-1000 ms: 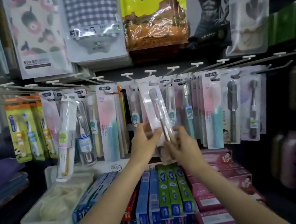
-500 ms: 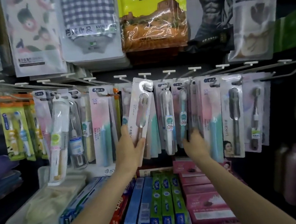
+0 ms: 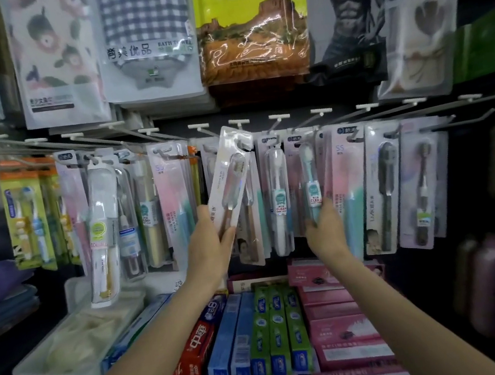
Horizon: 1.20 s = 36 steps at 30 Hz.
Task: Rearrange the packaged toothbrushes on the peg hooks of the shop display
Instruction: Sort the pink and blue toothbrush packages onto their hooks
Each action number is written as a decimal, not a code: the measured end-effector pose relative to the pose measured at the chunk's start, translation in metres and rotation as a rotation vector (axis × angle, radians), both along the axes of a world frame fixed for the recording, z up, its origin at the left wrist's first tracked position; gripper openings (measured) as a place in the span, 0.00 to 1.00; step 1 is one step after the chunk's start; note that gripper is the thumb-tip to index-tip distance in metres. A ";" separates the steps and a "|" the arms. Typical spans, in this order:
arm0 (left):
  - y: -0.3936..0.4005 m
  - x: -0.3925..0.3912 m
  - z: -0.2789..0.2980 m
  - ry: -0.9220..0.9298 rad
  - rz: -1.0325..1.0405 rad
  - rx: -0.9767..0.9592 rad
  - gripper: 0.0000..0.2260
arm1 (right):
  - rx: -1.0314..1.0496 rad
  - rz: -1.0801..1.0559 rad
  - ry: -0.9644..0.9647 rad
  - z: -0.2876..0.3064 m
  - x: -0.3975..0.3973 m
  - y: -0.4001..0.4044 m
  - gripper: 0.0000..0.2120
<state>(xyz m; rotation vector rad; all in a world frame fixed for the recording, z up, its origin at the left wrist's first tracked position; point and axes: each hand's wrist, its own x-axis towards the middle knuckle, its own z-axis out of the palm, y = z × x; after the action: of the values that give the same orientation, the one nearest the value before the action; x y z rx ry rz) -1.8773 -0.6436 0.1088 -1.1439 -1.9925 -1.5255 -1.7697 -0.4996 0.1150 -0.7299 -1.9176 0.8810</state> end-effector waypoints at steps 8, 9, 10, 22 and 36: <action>0.016 0.005 -0.008 -0.056 -0.027 0.074 0.12 | 0.146 -0.064 -0.148 0.017 0.034 0.013 0.14; 0.017 0.006 -0.008 -0.070 -0.041 0.084 0.12 | 0.145 -0.063 -0.136 0.018 0.035 0.013 0.13; 0.017 0.007 -0.008 -0.072 -0.046 0.089 0.12 | 0.138 -0.065 -0.127 0.018 0.035 0.013 0.13; 0.007 0.006 -0.003 -0.067 -0.046 0.031 0.11 | -0.224 0.114 0.067 0.015 0.016 0.010 0.20; 0.011 0.014 0.000 -0.080 -0.013 -0.011 0.12 | -0.113 0.214 0.099 0.007 0.049 0.018 0.16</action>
<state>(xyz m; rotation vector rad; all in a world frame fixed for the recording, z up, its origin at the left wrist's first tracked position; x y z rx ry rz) -1.8634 -0.6331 0.1088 -1.1183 -2.0521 -1.5915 -1.7208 -0.4813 0.1223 -0.5421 -1.8931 1.1439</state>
